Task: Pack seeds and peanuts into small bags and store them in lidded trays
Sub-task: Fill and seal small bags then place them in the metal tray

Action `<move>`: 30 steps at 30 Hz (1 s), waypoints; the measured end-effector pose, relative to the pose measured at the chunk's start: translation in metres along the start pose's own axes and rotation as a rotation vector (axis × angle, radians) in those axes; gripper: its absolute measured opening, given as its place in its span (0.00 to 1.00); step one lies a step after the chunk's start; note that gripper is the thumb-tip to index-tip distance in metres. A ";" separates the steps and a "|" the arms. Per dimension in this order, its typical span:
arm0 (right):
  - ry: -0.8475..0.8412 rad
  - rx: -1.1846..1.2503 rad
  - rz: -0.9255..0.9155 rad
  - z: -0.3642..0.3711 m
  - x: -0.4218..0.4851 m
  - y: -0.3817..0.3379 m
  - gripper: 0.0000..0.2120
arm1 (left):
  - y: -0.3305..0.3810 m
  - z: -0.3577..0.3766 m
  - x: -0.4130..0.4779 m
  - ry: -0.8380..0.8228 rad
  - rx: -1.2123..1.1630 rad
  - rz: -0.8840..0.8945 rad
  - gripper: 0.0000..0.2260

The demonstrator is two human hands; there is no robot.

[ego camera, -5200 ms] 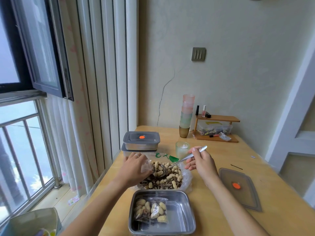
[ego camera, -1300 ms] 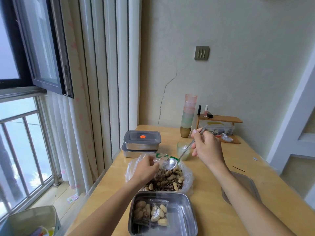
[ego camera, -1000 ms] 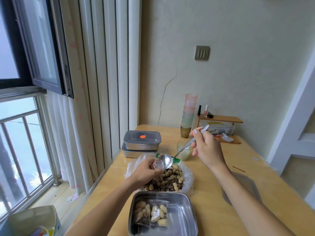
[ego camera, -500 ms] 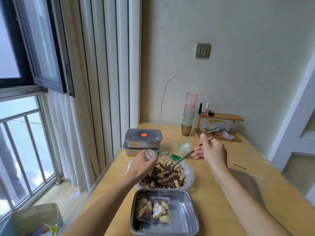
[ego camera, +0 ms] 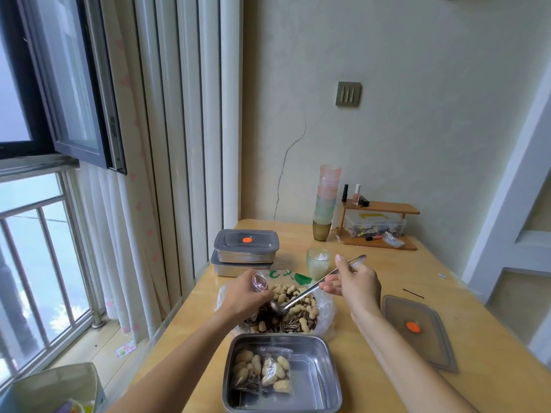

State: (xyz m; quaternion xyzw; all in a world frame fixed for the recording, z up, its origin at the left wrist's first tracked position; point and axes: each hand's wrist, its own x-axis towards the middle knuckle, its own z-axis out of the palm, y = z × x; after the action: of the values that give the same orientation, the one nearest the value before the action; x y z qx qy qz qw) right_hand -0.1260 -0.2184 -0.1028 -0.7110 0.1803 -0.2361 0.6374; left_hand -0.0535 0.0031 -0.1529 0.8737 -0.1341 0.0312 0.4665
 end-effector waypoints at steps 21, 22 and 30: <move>-0.085 -0.389 -0.561 0.012 -0.013 0.006 0.12 | -0.006 -0.011 0.000 -0.203 -0.079 0.023 0.32; -0.085 -0.394 -0.560 0.012 -0.013 0.007 0.12 | -0.006 -0.011 0.001 -0.215 -0.077 0.020 0.31; -0.019 -0.291 -0.361 0.001 -0.001 0.006 0.10 | -0.004 -0.010 0.001 -0.227 -0.086 0.009 0.18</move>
State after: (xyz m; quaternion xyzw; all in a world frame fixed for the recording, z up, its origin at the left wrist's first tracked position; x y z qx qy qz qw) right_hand -0.1260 -0.2177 -0.1090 -0.8183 0.0763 -0.3112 0.4772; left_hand -0.0508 0.0129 -0.1501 0.8501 -0.1912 -0.0718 0.4854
